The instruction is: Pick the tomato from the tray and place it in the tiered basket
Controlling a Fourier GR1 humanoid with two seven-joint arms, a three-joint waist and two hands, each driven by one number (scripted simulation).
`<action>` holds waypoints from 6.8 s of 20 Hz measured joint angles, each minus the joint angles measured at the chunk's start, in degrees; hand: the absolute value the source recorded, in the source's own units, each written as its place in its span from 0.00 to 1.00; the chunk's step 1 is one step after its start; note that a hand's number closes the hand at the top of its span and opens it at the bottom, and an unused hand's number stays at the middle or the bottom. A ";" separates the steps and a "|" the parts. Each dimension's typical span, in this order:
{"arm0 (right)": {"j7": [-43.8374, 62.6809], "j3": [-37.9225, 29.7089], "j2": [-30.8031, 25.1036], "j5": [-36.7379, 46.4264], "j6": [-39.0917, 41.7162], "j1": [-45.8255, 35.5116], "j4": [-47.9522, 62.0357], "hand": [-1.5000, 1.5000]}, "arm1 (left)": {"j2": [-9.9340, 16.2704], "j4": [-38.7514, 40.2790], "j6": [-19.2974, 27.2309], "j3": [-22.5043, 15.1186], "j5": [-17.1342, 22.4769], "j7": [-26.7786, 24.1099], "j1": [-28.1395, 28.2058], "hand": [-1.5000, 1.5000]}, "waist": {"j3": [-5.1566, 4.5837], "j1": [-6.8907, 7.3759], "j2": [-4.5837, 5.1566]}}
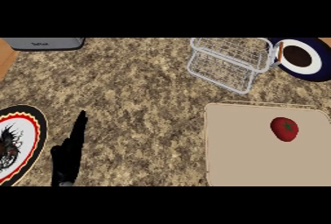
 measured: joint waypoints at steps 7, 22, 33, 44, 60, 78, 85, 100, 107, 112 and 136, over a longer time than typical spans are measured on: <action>10.13 5.31 -4.29 11.91 -4.93 1.54 -11.98 0.00 | -0.23 -0.17 -0.37 0.10 -0.44 1.63 -0.51 0.50 | 0.00 0.26 -0.02; 29.46 17.25 3.59 34.23 -10.47 1.89 -23.97 0.00 | -2.64 0.82 -1.57 1.37 -3.01 0.24 -0.59 0.50 | 0.14 1.14 0.15; 35.36 21.58 11.45 41.38 -3.97 -3.32 -21.52 0.00 | -3.94 1.20 -3.11 2.97 -4.45 1.97 -1.16 0.50 | 0.24 1.11 0.07; 40.34 22.85 14.93 45.27 5.98 -8.19 -16.15 0.00 | -5.49 0.98 -3.23 3.95 -6.74 1.87 -0.79 0.50 | 0.22 1.14 0.12; 39.12 21.14 22.70 51.63 11.88 -10.86 -7.62 0.00 | -6.83 0.37 -5.90 6.40 -8.56 2.14 0.28 0.50 | 0.21 1.04 0.12; 28.95 18.89 28.04 61.27 8.05 -10.17 0.63 1.00 | -8.59 -0.67 -7.87 8.46 -11.26 3.43 1.00 0.50 | -0.39 0.76 -0.40; 23.10 20.12 27.32 67.86 2.63 -10.94 2.46 1.00 | -8.53 -0.83 -9.13 9.50 -11.20 3.39 1.41 0.50 | -0.53 0.70 -0.41; 36.16 7.39 37.00 58.69 -2.08 -3.57 -22.58 1.00 | -9.20 -1.93 -9.04 10.63 -12.32 3.73 2.97 0.50 | 0.09 -0.60 -0.33; 45.36 -2.55 35.33 50.94 0.44 -8.10 -41.46 1.00 | -8.98 -2.23 -9.83 11.44 -11.60 3.84 3.40 0.50 | 0.07 -0.82 -0.45; 53.56 -7.94 29.61 44.32 6.48 -16.29 -48.20 1.00 | -9.55 -1.20 -10.07 11.33 -12.20 2.86 2.57 0.50 | 0.07 -0.05 -0.27; 50.34 2.79 28.80 52.75 0.36 -49.61 -8.09 1.00 | -11.37 -0.10 -11.34 11.82 -13.98 3.10 0.23 0.50 | 0.18 2.01 0.36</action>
